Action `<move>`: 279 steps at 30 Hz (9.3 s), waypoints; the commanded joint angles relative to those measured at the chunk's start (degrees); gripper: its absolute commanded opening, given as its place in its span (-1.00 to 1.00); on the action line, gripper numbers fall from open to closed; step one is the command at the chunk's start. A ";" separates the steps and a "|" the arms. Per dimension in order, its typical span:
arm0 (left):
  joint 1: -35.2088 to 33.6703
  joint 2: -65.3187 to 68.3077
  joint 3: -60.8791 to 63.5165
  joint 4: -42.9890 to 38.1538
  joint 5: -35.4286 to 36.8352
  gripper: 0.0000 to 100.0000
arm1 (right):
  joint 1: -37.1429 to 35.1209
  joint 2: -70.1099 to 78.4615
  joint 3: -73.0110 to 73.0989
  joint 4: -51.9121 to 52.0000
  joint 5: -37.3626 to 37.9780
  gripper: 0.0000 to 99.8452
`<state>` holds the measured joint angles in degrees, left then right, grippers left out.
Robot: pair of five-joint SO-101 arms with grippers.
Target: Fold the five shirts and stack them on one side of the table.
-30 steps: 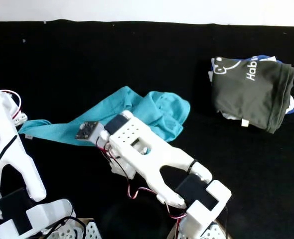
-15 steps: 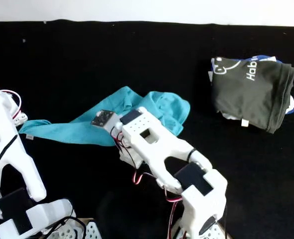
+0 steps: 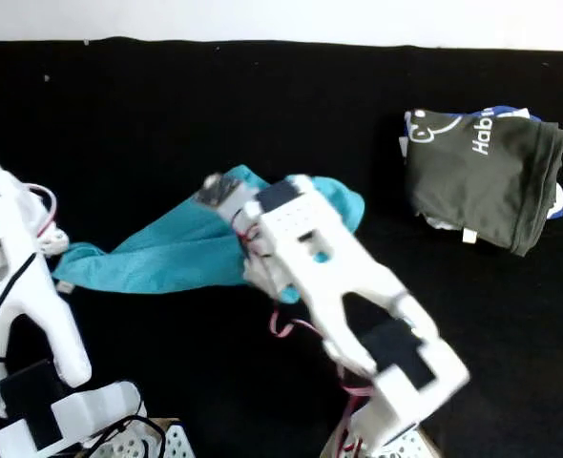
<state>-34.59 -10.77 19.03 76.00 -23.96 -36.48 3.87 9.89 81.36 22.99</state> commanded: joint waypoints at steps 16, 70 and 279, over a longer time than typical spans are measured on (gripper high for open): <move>7.69 -2.42 -48.84 25.05 14.51 -0.98 | 26.15 -40.31 -15.60 -8.66 9.58 -0.99; 43.03 -2.95 -11.91 14.51 14.07 -0.71 | 23.25 -1.89 -43.30 -11.38 5.01 -0.99; 16.92 52.18 -67.21 -2.90 -0.88 -0.98 | 24.31 25.36 -34.33 -39.52 4.84 -0.99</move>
<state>-17.80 39.60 -43.65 72.22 -24.84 -11.96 28.66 -20.79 41.36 28.53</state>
